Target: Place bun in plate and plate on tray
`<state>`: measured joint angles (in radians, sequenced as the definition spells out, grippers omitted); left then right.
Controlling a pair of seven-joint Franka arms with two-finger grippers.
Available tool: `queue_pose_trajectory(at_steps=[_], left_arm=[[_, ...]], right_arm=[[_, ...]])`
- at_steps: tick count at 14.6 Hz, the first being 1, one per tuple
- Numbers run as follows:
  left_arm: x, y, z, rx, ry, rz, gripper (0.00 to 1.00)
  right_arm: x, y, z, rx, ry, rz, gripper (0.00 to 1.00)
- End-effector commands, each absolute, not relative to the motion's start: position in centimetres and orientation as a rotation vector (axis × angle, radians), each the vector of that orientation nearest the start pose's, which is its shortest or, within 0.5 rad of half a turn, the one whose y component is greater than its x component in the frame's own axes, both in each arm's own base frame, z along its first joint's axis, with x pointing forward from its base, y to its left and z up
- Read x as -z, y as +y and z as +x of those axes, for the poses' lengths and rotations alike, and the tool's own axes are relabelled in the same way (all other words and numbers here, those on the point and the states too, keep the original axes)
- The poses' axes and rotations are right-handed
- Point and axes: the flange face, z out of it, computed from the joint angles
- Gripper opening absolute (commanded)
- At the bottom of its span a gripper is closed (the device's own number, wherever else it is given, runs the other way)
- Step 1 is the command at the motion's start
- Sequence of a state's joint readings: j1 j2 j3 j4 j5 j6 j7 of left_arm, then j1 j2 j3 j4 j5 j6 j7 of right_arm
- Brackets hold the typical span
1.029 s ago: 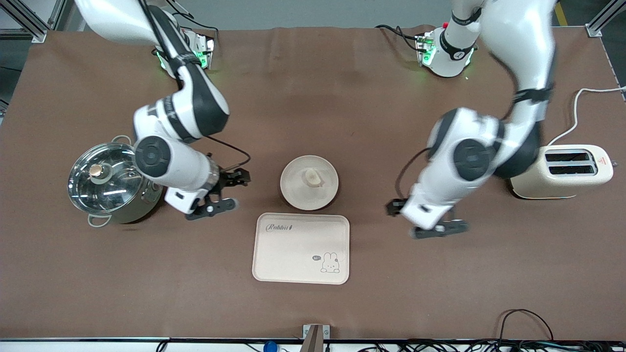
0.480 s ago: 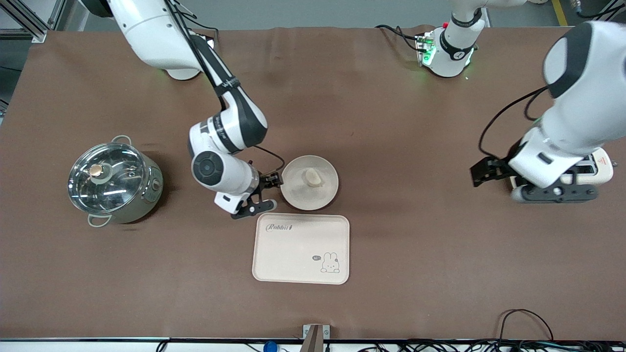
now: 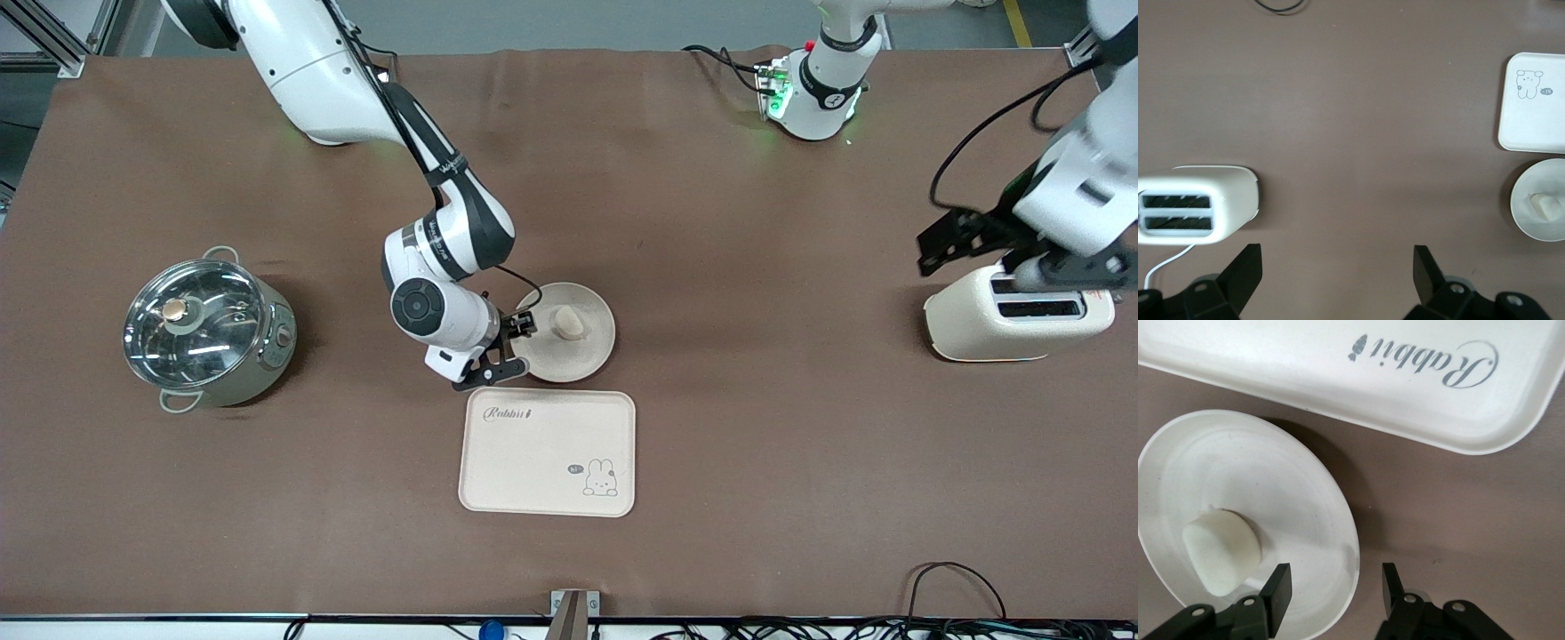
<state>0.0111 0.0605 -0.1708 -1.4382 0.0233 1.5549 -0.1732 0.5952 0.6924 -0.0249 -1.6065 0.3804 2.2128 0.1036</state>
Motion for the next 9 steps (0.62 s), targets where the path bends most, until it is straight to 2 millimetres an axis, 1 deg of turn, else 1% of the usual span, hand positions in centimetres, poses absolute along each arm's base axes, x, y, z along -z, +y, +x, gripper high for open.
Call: queue_pose_trajectory(at_steps=[1,3,4,5,7,9], left_arm=[[-65.0,-8.8,54.0,0.101,-0.015,-3.111,1.0],[-64.4,-9.7,53.5,0.123,0.01,-3.107,1.0],[-64.2,-9.7,53.4,0.118,0.008,-3.105,1.0],[-64.0,-9.3,53.5,0.114,-0.003,-3.102,1.0],[-63.6,-9.2,54.0,0.124,-0.01,-3.106,1.0],[-63.3,-9.1,54.4,0.12,0.009,-3.117,1.0]], right_arm=[[-20.7,38.4,56.7,-0.24,-0.299,-2.87,0.57],[-20.1,38.4,56.6,-0.247,-0.296,-2.873,0.52],[-19.9,38.4,56.6,-0.249,-0.296,-2.874,0.49],[-19.7,38.4,56.7,-0.251,-0.295,-2.875,0.45],[-19.3,38.4,56.7,-0.231,-0.291,-2.877,0.43],[-18.9,38.5,56.6,-0.235,-0.294,-2.879,0.36]])
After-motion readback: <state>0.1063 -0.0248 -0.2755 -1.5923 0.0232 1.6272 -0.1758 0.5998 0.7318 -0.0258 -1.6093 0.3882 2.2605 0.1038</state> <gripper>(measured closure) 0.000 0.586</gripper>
